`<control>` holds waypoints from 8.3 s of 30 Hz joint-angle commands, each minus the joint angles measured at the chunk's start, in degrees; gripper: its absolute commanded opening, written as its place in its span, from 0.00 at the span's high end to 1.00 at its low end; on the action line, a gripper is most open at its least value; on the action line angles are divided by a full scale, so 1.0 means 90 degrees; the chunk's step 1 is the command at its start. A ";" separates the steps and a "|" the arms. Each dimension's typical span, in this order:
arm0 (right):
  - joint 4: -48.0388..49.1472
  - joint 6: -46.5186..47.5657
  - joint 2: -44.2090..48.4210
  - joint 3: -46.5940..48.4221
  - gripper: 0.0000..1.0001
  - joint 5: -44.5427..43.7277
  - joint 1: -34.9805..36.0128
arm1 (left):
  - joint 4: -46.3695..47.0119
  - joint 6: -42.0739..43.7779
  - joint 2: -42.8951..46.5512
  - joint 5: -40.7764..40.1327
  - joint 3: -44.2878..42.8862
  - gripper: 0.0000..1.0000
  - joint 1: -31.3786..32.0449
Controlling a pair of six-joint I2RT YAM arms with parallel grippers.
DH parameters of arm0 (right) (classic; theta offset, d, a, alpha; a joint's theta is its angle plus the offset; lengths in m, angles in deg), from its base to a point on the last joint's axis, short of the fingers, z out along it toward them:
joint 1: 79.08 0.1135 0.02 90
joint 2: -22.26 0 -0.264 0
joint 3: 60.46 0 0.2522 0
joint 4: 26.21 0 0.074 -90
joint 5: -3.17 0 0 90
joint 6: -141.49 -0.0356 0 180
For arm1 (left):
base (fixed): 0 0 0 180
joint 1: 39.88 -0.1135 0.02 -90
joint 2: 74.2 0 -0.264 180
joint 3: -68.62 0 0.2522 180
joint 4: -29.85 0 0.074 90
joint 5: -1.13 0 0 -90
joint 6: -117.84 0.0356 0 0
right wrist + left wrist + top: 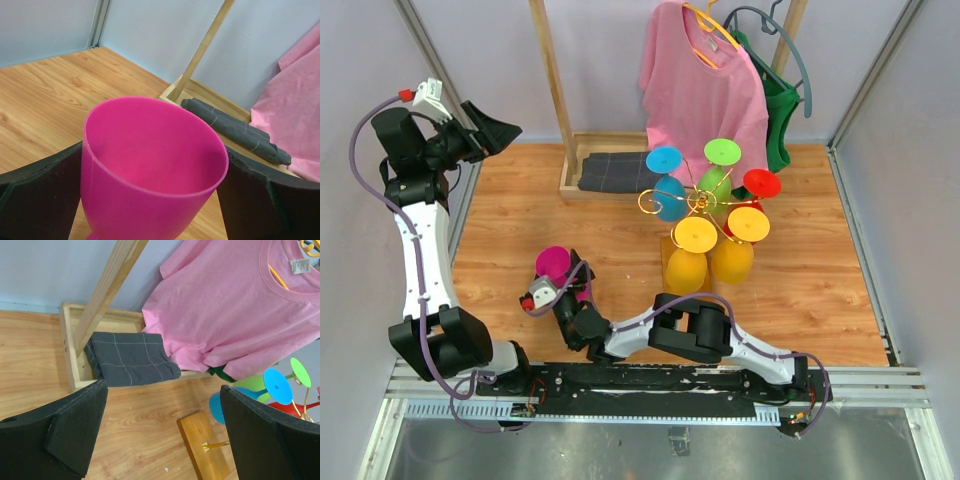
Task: Take the wine glass off the wine glass rack
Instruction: Place the wine glass at the center of the board, then pick up the wine glass from the wine rack.
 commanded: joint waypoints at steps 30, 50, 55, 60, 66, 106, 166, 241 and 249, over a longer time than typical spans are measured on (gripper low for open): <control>0.0349 0.0214 0.0918 -0.0505 0.02 -0.0480 0.0239 | -0.0315 0.0458 -0.0098 0.0182 0.0086 0.01 -0.0032; -0.0371 0.1677 0.3629 -0.0740 0.02 -0.0810 0.0335 | -0.1760 0.1779 -0.0258 0.0163 -0.0265 0.01 0.0089; -0.1251 0.2384 0.4349 -0.0086 0.02 -0.1231 0.0143 | -0.2196 0.2150 -0.0091 -0.0112 -0.0389 0.01 0.0416; -0.2023 0.3103 0.4942 0.0675 0.02 -0.1874 -0.0258 | -0.2662 0.2434 0.0140 -0.0423 -0.0518 0.01 0.0816; -0.1973 0.4393 0.5775 0.1143 0.02 -0.2428 -0.0354 | -0.3443 0.3321 0.0666 -0.1068 -0.0084 0.06 0.1100; -1.1102 -0.3710 0.7075 0.3610 0.02 0.1099 -0.1594 | -0.2778 0.1940 -0.0510 -0.1710 -0.2428 0.10 0.3630; -1.4901 -0.5215 0.9678 0.0889 0.02 0.2860 -0.7720 | 0.1209 -0.3985 -0.1022 -0.0279 -0.0026 0.23 0.4291; -1.5097 -0.5215 1.0102 0.0691 0.01 0.2789 -0.7722 | 0.2665 -0.5065 -0.1458 0.0480 0.0840 1.00 0.4546; -1.5099 -0.5230 1.0093 0.0725 0.01 0.2789 -0.7722 | 0.2636 -0.5084 -0.1548 0.0480 0.0647 1.00 0.4544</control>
